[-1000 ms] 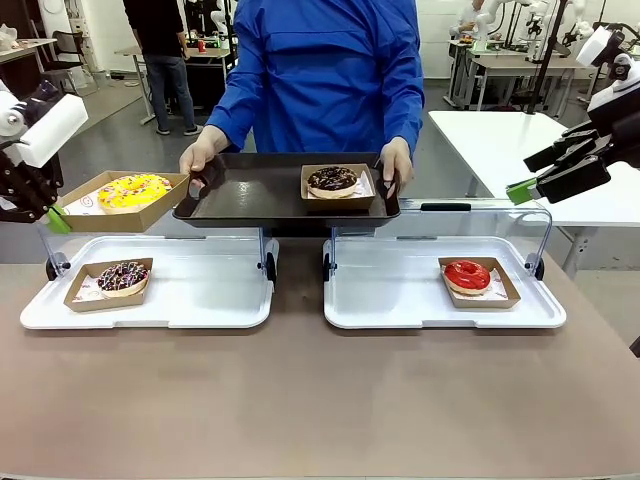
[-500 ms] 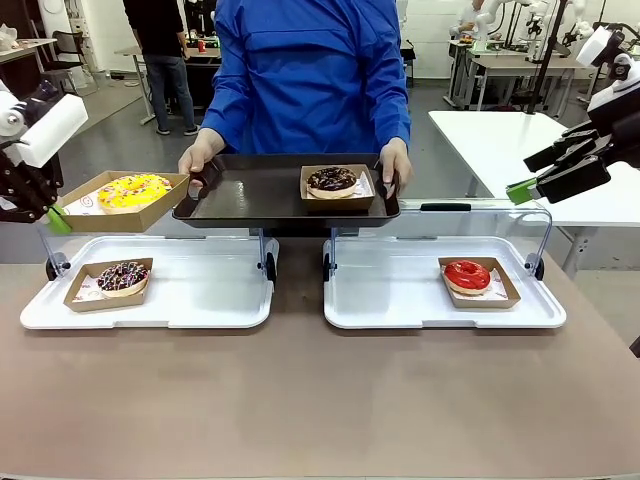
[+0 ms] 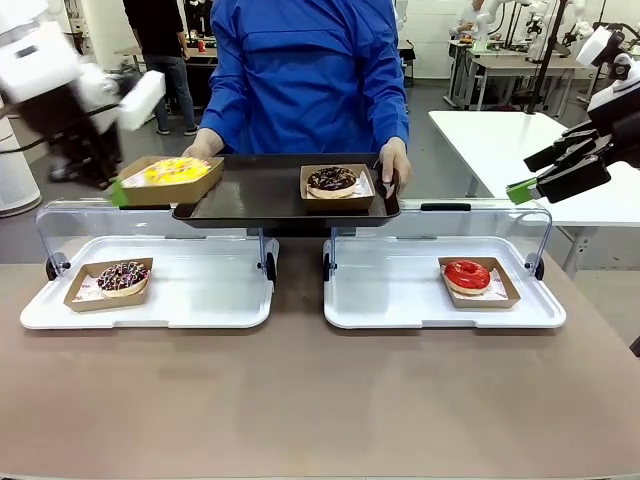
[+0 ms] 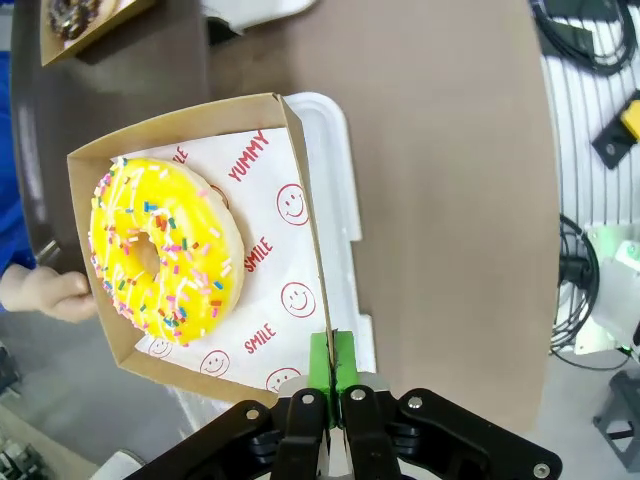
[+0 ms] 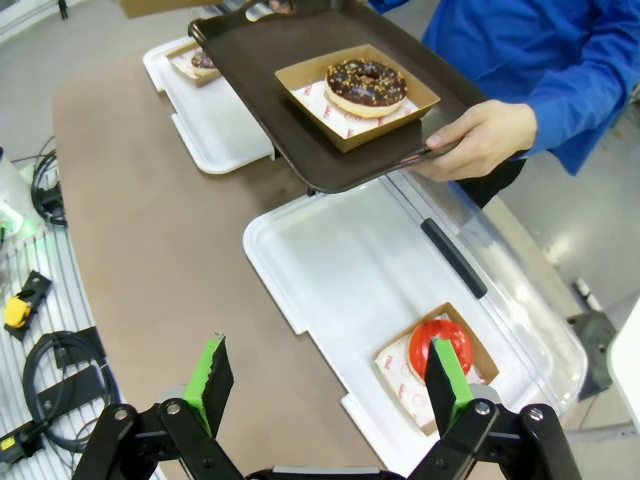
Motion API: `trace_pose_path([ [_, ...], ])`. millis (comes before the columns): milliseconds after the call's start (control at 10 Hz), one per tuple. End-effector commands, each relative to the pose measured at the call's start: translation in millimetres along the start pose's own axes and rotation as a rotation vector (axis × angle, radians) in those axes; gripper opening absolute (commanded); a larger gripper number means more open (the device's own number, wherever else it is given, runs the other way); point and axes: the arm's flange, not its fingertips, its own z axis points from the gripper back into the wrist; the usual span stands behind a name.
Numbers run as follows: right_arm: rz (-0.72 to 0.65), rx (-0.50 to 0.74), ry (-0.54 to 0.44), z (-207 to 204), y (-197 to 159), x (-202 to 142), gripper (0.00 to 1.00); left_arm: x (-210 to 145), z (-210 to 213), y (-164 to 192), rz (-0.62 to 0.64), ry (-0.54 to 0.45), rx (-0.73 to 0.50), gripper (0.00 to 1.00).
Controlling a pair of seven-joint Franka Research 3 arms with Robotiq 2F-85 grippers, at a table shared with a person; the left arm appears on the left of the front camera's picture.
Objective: Provide the desired donut to the person.
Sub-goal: Place the picked Paper togo box onto the Handle tray extended by the person.
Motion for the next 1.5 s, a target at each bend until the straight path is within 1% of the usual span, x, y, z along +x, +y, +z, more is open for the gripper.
trace_pose_path([
  [0,0.002,0.0,0.013,-0.5,0.3,-1.7,1.0,13.6,-7.9,64.7,0.044,-0.029,-0.021,0.01],
  [100,0.002,0.0,0.013,-0.5,0.3,-1.7,1.0,18.1,-24.3,91.8,0.05,-0.041,-0.015,0.01],
  [200,0.002,0.0,0.013,-0.5,0.3,-1.7,1.0,24.5,-38.9,111.0,0.042,-0.059,0.007,0.01],
  [500,0.002,0.0,0.013,-0.5,0.3,-1.7,1.0,41.4,-83.4,147.2,0.006,-0.077,0.002,0.01],
  [800,0.002,0.0,0.013,-0.5,0.3,-1.7,1.0,56.3,-110.7,159.9,-0.002,-0.036,-0.058,0.01],
  [1000,0.002,0.0,0.013,-0.5,0.3,-1.7,1.0,58.4,-112.7,159.8,0.002,-0.052,-0.04,0.01],
  [1100,0.002,0.0,0.013,-0.5,0.3,-1.7,1.0,59.0,-110.6,156.6,0.023,-0.025,-0.086,0.17],
  [1200,0.002,0.0,0.013,-0.5,0.3,-1.7,1.0,61.1,-108.7,156.6,0.019,-0.028,-0.108,0.57],
  [1300,0.002,0.0,0.013,-0.5,0.3,-1.7,1.0,60.1,-106.6,157.6,0.035,-0.015,-0.126,0.73],
  [1400,0.002,0.0,0.013,-0.5,0.3,-1.7,1.0,59.6,-104.2,157.8,0.038,-0.008,-0.137,1.0],
])
